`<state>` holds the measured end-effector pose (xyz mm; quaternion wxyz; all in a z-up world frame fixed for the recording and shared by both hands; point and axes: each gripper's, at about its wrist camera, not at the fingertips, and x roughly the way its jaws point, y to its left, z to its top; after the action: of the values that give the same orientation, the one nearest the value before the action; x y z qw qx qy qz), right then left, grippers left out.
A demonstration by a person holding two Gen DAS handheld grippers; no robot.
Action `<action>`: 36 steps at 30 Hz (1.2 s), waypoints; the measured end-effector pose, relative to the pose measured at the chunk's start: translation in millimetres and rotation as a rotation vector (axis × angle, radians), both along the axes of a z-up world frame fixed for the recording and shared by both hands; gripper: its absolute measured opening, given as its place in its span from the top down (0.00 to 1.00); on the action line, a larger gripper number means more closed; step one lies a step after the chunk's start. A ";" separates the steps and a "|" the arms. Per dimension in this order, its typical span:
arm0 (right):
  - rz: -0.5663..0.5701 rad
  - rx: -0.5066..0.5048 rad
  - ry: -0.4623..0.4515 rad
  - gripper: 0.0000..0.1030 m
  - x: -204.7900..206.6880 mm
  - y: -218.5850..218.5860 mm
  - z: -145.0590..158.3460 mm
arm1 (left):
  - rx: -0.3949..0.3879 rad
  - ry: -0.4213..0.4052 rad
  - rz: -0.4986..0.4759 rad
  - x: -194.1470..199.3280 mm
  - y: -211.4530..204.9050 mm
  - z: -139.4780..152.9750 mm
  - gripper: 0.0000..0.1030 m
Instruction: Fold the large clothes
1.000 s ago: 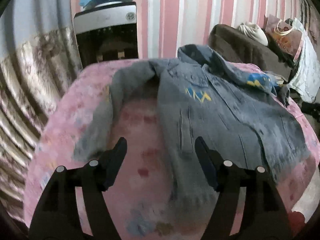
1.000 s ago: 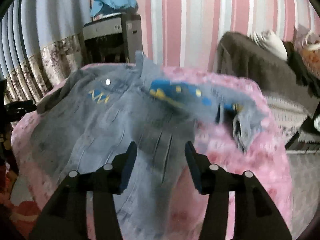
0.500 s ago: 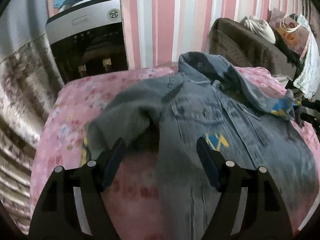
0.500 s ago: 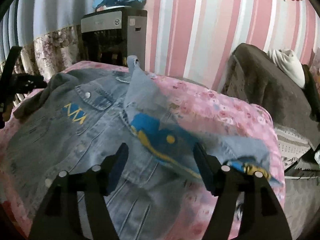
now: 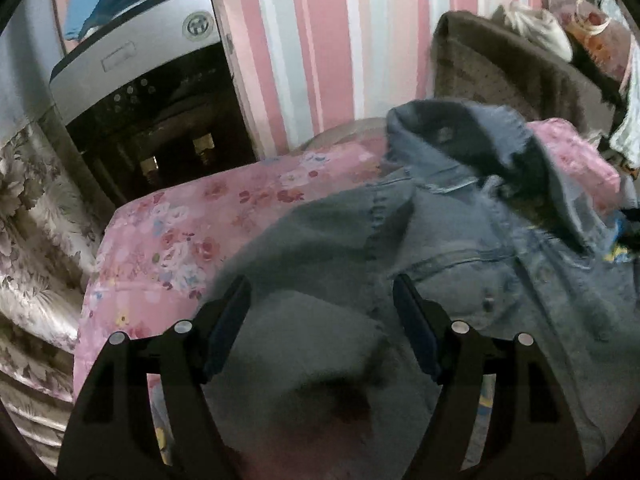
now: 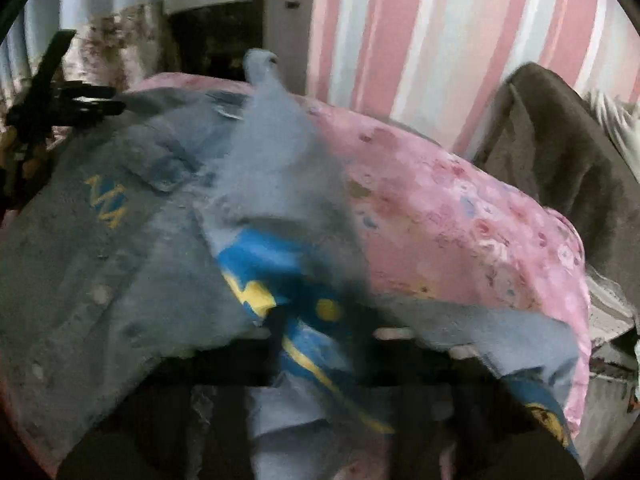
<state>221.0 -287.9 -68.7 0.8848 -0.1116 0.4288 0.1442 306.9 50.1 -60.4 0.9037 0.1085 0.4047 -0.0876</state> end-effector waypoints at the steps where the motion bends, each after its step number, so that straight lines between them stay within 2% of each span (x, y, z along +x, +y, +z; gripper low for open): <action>1: -0.008 0.024 -0.007 0.98 2.9 -7.0 4.0 | -0.005 0.010 0.009 4.4 2.1 -4.4 0.29; 4: -0.146 0.045 -0.095 0.99 17.5 -42.1 29.9 | -0.019 0.027 0.021 9.8 7.4 -12.6 0.29; 6: -0.283 0.057 -0.135 0.99 34.6 -77.5 43.5 | -0.016 0.025 0.030 9.9 10.0 -16.5 0.29; 7: -0.356 0.063 -0.118 1.00 48.2 -98.6 43.5 | -0.013 0.022 0.033 9.9 10.5 -16.9 0.29; 9: -0.478 -0.014 -0.088 1.00 68.8 -123.1 33.9 | -0.007 0.015 0.036 8.5 10.4 -17.1 0.29; 11: -0.533 0.011 -0.027 1.00 80.8 -143.5 20.5 | 0.003 0.011 0.043 7.4 9.9 -16.7 0.29; 14: -0.544 0.100 -0.044 0.96 65.5 -152.0 24.7 | 0.014 0.003 0.046 1.3 8.0 -13.8 0.29; 16: -0.524 0.153 -0.083 0.61 47.0 -154.8 36.4 | 0.029 -0.010 0.047 -4.7 6.3 -10.1 0.23; 17: -0.538 0.143 -0.107 0.36 34.5 -155.2 43.1 | 0.037 -0.018 0.048 -8.0 5.4 -7.8 0.17; 19: -0.548 0.107 -0.154 0.36 12.9 -157.8 53.8 | 0.041 -0.031 0.050 -13.1 4.2 -3.9 0.13; 23: -0.546 0.071 -0.169 0.36 -34.4 -162.6 61.3 | 0.036 -0.056 0.043 -31.6 -2.1 6.0 0.07; 28: -0.490 0.014 -0.123 0.35 -75.5 -151.7 40.6 | 0.040 -0.083 0.016 -54.4 -14.1 13.0 0.06; 31: -0.472 -0.027 -0.145 0.35 -99.1 -140.1 37.4 | 0.038 -0.090 0.001 -66.5 -21.3 14.1 0.05; 36: -0.482 0.018 -0.169 0.35 -136.9 -130.9 32.9 | 0.030 -0.083 -0.009 -79.2 -27.3 12.8 0.05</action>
<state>84.1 -418.9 -35.9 0.9273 -0.0103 0.3663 -0.0768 227.7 22.8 -47.6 0.9176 0.1275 0.3676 -0.0808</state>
